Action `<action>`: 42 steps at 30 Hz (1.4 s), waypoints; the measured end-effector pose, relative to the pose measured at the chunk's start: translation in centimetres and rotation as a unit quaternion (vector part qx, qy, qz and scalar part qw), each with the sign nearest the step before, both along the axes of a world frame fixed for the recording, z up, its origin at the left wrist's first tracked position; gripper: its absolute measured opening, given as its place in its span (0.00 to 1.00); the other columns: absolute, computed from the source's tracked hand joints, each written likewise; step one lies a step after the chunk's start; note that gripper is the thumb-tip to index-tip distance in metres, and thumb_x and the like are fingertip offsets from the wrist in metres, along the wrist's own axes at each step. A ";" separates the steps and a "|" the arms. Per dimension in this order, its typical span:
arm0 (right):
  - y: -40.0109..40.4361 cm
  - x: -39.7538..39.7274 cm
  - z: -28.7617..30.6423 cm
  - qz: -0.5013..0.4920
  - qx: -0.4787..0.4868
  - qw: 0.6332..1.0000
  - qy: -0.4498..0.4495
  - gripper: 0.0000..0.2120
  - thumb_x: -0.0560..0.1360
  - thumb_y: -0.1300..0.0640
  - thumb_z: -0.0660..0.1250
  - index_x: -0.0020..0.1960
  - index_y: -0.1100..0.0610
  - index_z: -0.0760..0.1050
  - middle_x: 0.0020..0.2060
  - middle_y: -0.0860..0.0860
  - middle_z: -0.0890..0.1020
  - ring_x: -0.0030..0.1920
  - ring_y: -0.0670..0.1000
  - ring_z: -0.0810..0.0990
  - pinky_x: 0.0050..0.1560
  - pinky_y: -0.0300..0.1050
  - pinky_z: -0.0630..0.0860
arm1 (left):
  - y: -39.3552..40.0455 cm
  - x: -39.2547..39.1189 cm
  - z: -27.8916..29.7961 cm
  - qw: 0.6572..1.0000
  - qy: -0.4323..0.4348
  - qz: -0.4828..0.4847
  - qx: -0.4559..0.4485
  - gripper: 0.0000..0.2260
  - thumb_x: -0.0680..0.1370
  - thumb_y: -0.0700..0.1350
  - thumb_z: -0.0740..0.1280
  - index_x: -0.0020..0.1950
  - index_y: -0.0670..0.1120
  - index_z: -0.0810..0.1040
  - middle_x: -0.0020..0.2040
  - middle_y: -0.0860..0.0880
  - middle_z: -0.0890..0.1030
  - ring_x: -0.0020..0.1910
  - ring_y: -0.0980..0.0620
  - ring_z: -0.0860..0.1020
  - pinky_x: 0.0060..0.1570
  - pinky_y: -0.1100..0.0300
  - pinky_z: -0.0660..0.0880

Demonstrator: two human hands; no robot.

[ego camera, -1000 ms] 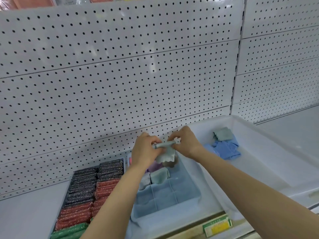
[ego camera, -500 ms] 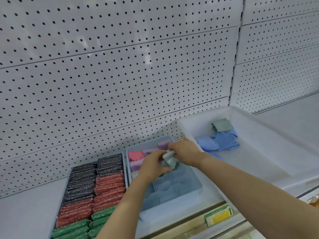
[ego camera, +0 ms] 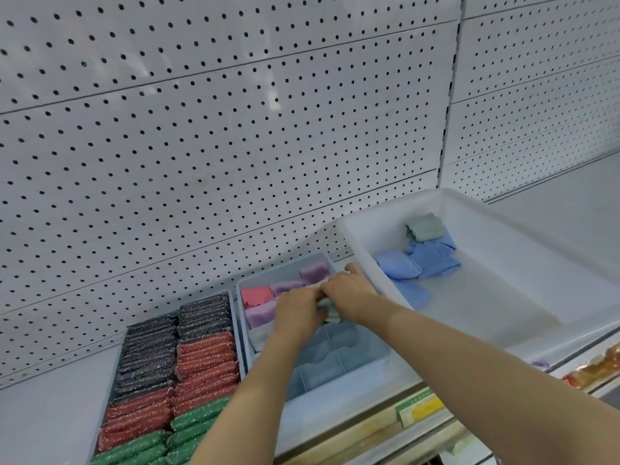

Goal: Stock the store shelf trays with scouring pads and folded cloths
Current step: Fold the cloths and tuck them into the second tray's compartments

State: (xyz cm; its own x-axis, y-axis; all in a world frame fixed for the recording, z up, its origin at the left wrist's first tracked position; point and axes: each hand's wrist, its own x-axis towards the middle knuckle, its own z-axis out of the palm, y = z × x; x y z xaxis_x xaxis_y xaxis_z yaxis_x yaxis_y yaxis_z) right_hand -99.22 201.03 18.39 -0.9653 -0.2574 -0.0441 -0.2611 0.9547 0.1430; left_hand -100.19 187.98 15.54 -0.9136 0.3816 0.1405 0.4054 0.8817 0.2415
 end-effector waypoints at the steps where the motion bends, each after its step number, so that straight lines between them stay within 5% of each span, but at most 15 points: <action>1: 0.0 -0.3 -0.1 0.004 0.017 1.000 0.001 0.07 0.73 0.60 0.67 0.46 0.49 0.75 0.49 0.50 0.83 0.53 0.53 0.78 0.63 0.49 0.58 | 0.1 -0.3 -0.2 1.000 0.012 -0.004 -0.020 0.14 0.70 0.47 0.67 0.55 0.55 0.80 0.46 0.53 0.84 0.45 0.50 0.80 0.44 0.56 0.73; 4: -0.1 -1.1 -0.6 0.013 0.066 0.998 -0.012 0.11 0.72 0.60 0.70 0.37 0.49 0.70 0.47 0.48 0.84 0.50 0.53 0.78 0.53 0.44 0.59 | 0.4 -0.9 -0.7 0.997 0.029 -0.015 -0.075 0.12 0.71 0.48 0.68 0.54 0.52 0.81 0.48 0.52 0.84 0.48 0.49 0.80 0.50 0.55 0.72; 9: -0.1 -1.7 -1.0 0.009 0.039 0.998 -0.043 0.14 0.70 0.60 0.71 0.34 0.50 0.67 0.49 0.50 0.83 0.49 0.53 0.77 0.60 0.47 0.61 | 0.9 -1.2 -0.6 0.993 0.030 -0.011 -0.111 0.12 0.73 0.48 0.70 0.56 0.51 0.82 0.52 0.51 0.83 0.52 0.49 0.79 0.56 0.56 0.70; 11: -0.1 -1.6 -1.2 -0.012 -0.020 0.997 -0.068 0.07 0.71 0.59 0.69 0.41 0.49 0.73 0.51 0.49 0.82 0.55 0.53 0.77 0.66 0.53 0.58 | 1.0 -1.1 -0.3 0.991 0.032 -0.009 -0.129 0.11 0.73 0.50 0.70 0.54 0.52 0.82 0.51 0.52 0.84 0.51 0.50 0.80 0.55 0.56 0.71; 14: 0.2 -1.2 -1.3 -0.033 -0.066 0.994 -0.085 0.10 0.72 0.59 0.68 0.53 0.50 0.77 0.56 0.50 0.80 0.61 0.54 0.75 0.70 0.58 0.54 | 1.2 -1.4 -0.1 0.986 0.025 -0.011 -0.166 0.09 0.74 0.52 0.69 0.51 0.52 0.82 0.50 0.52 0.84 0.49 0.51 0.80 0.53 0.57 0.71; 22: 0.4 -0.6 1.7 0.026 -0.136 0.990 0.003 0.11 0.71 0.54 0.66 0.53 0.54 0.76 0.48 0.54 0.82 0.50 0.56 0.80 0.55 0.49 0.72 | 1.1 -1.3 2.3 0.987 -0.030 -0.030 -0.157 0.13 0.74 0.57 0.66 0.54 0.52 0.80 0.51 0.51 0.83 0.49 0.47 0.81 0.45 0.57 0.74; 26: 3.3 -0.6 5.7 -0.009 -0.167 0.977 0.135 0.13 0.76 0.54 0.61 0.58 0.57 0.75 0.54 0.54 0.78 0.54 0.57 0.77 0.55 0.47 0.68 | 2.1 -2.5 8.4 0.996 0.024 0.014 -0.084 0.10 0.75 0.55 0.65 0.52 0.54 0.81 0.51 0.52 0.82 0.51 0.48 0.79 0.47 0.57 0.74; 33: 13.1 0.2 7.2 -0.146 -0.159 0.960 0.178 0.15 0.78 0.53 0.60 0.62 0.58 0.72 0.55 0.54 0.77 0.57 0.56 0.75 0.58 0.47 0.66 | 10.6 -5.3 12.1 0.995 0.085 -0.030 -0.044 0.15 0.79 0.55 0.64 0.62 0.52 0.78 0.60 0.50 0.78 0.57 0.48 0.77 0.50 0.56 0.72; 42: 24.3 1.7 7.4 -0.251 -0.127 0.949 0.140 0.18 0.78 0.51 0.59 0.67 0.56 0.69 0.60 0.53 0.76 0.60 0.55 0.75 0.60 0.47 0.68 | 24.9 -9.0 6.3 0.989 0.018 -0.098 -0.113 0.12 0.78 0.39 0.62 0.59 0.46 0.79 0.58 0.47 0.79 0.56 0.44 0.78 0.52 0.54 0.75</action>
State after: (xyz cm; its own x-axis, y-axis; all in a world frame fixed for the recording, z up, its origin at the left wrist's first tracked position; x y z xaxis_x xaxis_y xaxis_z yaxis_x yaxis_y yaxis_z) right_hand -97.48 225.28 25.80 -0.9339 0.2704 0.2338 0.2505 0.9617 -0.1115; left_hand -109.19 212.91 21.82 -0.8147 0.5764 0.0629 0.5789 0.8149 0.0303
